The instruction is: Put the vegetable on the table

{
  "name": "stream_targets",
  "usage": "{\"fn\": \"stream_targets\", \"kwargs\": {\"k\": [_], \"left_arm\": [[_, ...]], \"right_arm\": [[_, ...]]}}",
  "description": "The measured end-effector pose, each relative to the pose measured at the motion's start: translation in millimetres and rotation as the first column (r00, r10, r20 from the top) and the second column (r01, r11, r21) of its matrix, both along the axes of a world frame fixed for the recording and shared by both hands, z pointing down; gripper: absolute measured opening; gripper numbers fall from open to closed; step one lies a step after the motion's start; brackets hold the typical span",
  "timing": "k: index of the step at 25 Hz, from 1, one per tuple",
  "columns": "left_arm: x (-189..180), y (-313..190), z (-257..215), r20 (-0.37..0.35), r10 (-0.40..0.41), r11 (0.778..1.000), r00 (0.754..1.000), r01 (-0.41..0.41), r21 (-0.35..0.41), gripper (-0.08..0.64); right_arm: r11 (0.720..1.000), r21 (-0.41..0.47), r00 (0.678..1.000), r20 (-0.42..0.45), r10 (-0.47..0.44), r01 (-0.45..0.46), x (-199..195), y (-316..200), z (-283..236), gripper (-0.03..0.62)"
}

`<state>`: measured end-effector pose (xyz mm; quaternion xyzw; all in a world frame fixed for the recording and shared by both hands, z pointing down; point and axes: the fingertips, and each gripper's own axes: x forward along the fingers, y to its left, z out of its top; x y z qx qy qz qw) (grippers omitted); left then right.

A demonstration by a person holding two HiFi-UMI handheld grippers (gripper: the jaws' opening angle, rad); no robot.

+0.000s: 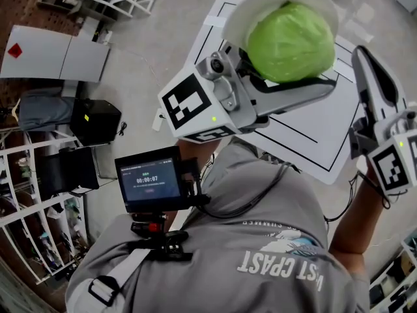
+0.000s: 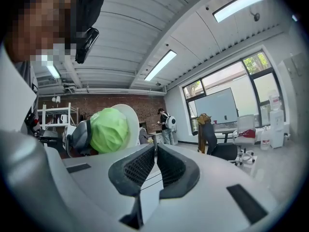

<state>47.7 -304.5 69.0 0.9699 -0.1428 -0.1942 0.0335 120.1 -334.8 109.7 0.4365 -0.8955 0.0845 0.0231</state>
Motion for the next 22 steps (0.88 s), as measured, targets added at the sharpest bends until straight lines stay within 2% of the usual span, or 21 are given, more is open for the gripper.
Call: {"fn": "stream_targets", "kwargs": {"k": [9, 15, 22], "left_arm": [[7.0, -19.1, 106.4, 0.054, 0.079, 0.996, 0.995, -0.076, -0.053, 0.359], [17.4, -9.4, 124.4, 0.082, 0.148, 0.984, 0.986, -0.139, -0.108, 0.359], [23.6, -5.2, 161.2, 0.139, 0.211, 0.963, 0.968, -0.182, -0.2, 0.359]], "right_arm": [[0.995, -0.052, 0.996, 0.013, 0.085, -0.084, 8.5, -5.4, 104.6, 0.009], [0.983, -0.083, 0.986, 0.002, 0.166, -0.165, 22.4, 11.4, 115.0, 0.009], [0.955, -0.157, 0.966, 0.013, 0.259, -0.254, 37.2, 31.5, 144.7, 0.009]]}}
